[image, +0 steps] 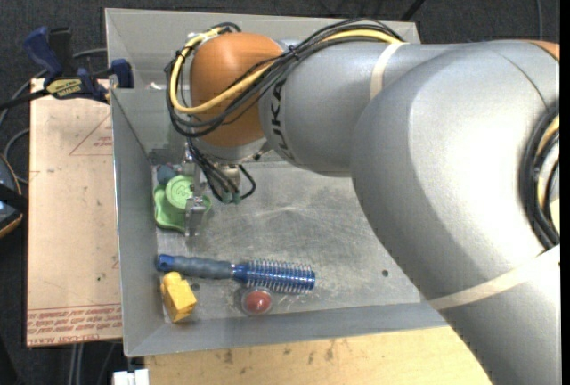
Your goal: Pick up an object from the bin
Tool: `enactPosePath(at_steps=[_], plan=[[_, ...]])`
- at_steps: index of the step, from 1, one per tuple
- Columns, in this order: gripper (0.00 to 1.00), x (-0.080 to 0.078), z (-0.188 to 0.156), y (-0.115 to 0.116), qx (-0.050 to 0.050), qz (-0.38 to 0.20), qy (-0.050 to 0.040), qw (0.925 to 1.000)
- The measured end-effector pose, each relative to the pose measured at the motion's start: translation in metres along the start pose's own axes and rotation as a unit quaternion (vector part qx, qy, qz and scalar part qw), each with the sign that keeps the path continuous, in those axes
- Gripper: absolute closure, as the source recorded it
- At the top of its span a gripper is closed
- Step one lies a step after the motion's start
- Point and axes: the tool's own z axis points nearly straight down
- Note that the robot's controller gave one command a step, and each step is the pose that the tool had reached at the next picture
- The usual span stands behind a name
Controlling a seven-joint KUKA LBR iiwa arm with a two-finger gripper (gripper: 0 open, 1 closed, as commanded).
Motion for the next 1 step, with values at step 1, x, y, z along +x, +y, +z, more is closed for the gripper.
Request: enactPosePath(at_steps=[1], plan=[[1.00, -0.0077, -0.1741, 0.0197, 0.000, 0.000, -0.0011, 1.0000]])
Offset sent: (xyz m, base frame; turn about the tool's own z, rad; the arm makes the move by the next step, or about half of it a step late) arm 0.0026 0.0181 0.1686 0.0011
